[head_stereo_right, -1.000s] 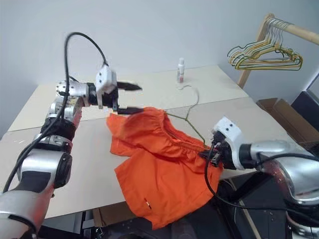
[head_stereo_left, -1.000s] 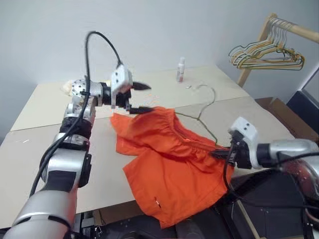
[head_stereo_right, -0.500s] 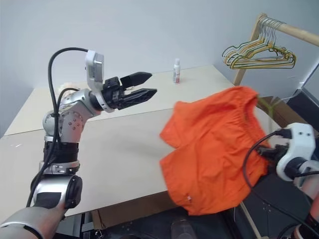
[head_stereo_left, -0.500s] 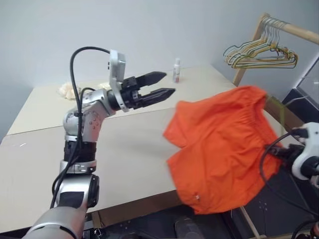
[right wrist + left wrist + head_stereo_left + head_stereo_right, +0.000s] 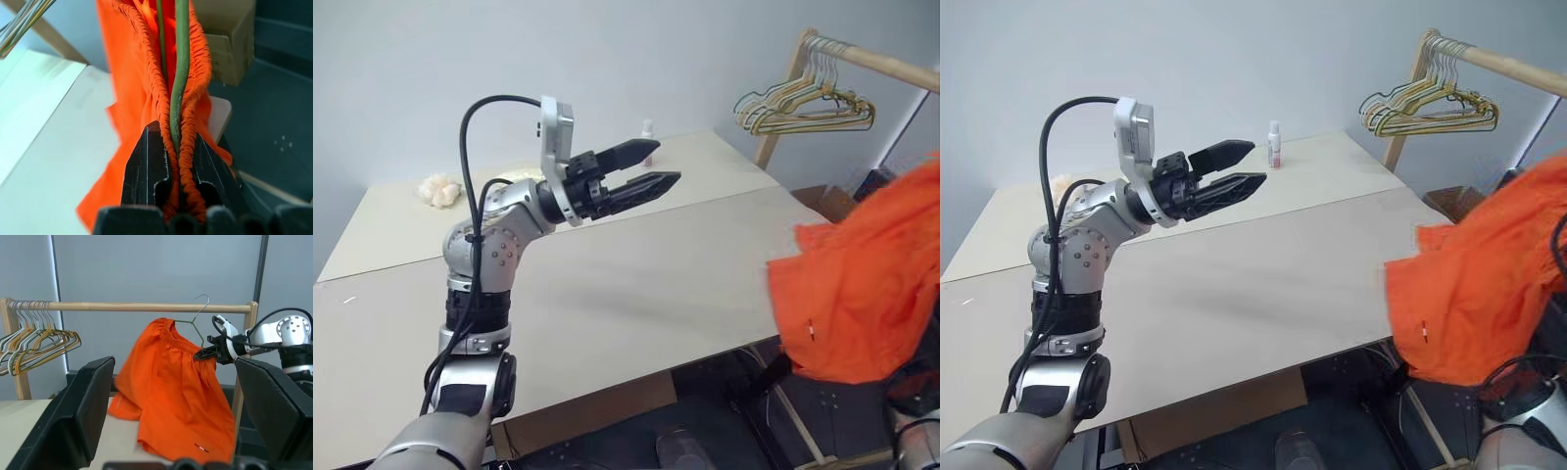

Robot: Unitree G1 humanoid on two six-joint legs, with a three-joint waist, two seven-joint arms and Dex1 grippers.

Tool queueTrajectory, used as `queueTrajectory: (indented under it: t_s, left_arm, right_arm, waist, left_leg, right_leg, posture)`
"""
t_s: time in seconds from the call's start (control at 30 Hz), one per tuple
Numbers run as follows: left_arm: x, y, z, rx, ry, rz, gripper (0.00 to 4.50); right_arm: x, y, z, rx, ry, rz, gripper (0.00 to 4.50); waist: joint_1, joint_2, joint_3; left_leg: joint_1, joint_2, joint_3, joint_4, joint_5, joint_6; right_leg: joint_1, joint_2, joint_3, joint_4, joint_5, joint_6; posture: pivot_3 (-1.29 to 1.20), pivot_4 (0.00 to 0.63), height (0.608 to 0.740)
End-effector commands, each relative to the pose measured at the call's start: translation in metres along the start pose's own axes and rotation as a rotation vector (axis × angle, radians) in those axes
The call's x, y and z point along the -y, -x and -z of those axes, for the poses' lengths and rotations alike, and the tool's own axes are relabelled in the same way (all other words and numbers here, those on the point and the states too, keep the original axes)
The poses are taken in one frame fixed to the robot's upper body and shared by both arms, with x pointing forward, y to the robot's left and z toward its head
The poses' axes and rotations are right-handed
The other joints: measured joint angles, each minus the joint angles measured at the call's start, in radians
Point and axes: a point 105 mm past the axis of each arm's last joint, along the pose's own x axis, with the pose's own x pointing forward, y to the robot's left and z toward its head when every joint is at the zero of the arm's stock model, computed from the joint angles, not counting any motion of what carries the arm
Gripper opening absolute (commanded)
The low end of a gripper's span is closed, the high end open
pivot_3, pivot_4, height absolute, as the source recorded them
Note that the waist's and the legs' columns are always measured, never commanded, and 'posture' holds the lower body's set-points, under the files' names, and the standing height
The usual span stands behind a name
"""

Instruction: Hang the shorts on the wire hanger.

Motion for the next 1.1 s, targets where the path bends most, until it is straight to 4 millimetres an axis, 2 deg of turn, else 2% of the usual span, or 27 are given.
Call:
queueTrajectory:
  t_s: [0.03, 0.17, 0.4, 0.5, 0.63, 0.77, 0.83, 0.9, 1.03, 1.1]
  left_arm:
    - [0.005, -0.001, -0.006, 0.014, -0.046, 0.016, 4.25]
    - [0.005, 0.000, -0.007, 0.009, -0.058, 0.015, 4.25]
    - [0.008, 0.003, -0.006, -0.005, -0.075, 0.025, 4.25]
    - [0.008, 0.004, -0.006, -0.010, -0.080, 0.022, 4.28]
    - [0.008, 0.006, -0.007, -0.013, -0.081, 0.016, 4.28]
    - [0.008, 0.006, -0.007, -0.016, -0.076, 0.007, 4.28]
    - [0.008, 0.007, -0.007, -0.017, -0.075, 0.007, 4.28]
    - [0.008, 0.006, -0.007, -0.018, -0.075, 0.006, 4.28]
    - [0.008, 0.006, -0.006, -0.025, -0.075, 0.004, 4.28]
    - [0.008, 0.006, -0.006, -0.026, -0.074, 0.003, 4.28]
  right_arm:
    - [0.000, 0.006, -0.023, 0.015, -0.100, -0.009, 0.05]
    - [0.014, 0.004, -0.029, -0.026, -0.226, 0.080, 0.05]
    - [0.029, -0.009, -0.001, -0.114, -0.234, 0.204, 0.05]
    - [0.029, -0.009, -0.001, -0.109, -0.242, 0.215, 1.05]
    - [0.028, -0.004, -0.010, -0.068, -0.201, 0.229, 2.45]
    - [0.031, 0.013, -0.033, 0.075, -0.034, 0.331, 3.81]
    - [0.029, 0.015, -0.038, 0.120, 0.007, 0.342, 4.46]
    - [0.026, 0.019, -0.047, 0.214, 0.086, 0.367, 4.46]
    - [0.016, 0.035, -0.068, 0.521, 0.429, 0.514, 4.46]
    - [-0.001, 0.048, -0.074, 0.721, 0.554, 0.524, 4.46]
  waist:
    - [0.000, 0.000, 0.000]
    - [0.002, 0.000, 0.000]
    - [0.004, 0.000, 0.000]
    - [0.004, 0.000, 0.000]
    - [0.007, 0.001, 0.001]
    - [0.016, 0.001, 0.001]
    - [0.022, 0.001, 0.001]
    - [0.024, 0.001, 0.001]
    - [0.026, 0.001, 0.001]
    - [0.026, 0.001, 0.001]
  left_leg:
    - [0.001, 0.000, 0.000, -0.001, -0.001, 0.001]
    - [0.001, 0.000, 0.001, -0.002, -0.001, 0.001]
    - [0.000, 0.000, 0.002, -0.003, -0.001, 0.001]
    - [0.001, 0.000, 0.002, -0.003, -0.001, 0.001]
    - [0.001, 0.000, 0.002, -0.003, -0.001, 0.001]
    - [0.001, 0.000, 0.002, -0.003, -0.001, 0.001]
    - [0.001, 0.000, 0.002, -0.003, -0.001, 0.001]
    - [0.002, 0.000, 0.002, -0.003, -0.001, 0.001]
    - [0.003, 0.000, 0.003, -0.003, -0.001, 0.001]
    - [0.003, 0.000, 0.002, -0.003, -0.001, 0.001]
  right_leg:
    - [0.003, 0.000, 0.000, -0.002, 0.000, 0.000]
    - [0.005, 0.000, 0.000, -0.004, 0.000, 0.001]
    - [0.005, 0.001, 0.000, -0.005, 0.000, 0.001]
    - [0.005, 0.002, 0.000, -0.005, 0.000, 0.001]
    - [0.005, 0.001, 0.000, -0.005, 0.000, 0.001]
    - [0.005, 0.002, 0.000, -0.005, 0.000, 0.001]
    - [0.005, 0.002, 0.000, -0.005, 0.000, 0.001]
    - [0.005, 0.002, 0.000, -0.005, 0.000, 0.001]
    - [0.004, 0.001, 0.001, -0.005, 0.000, 0.002]
    - [0.004, 0.001, 0.001, -0.005, 0.000, 0.002]
  posture:
    - [-0.36, 0.000, 0.740]
    - [-0.36, 0.000, 0.740]
    - [-0.35, 0.000, 0.740]
    - [-0.34, 0.000, 0.740]
    - [-0.34, 0.000, 0.740]
    - [-0.34, 0.000, 0.740]
    - [-0.34, 0.000, 0.740]
    - [-0.34, 0.000, 0.740]
    - [-0.34, 0.000, 0.740]
    - [-0.34, 0.000, 0.740]
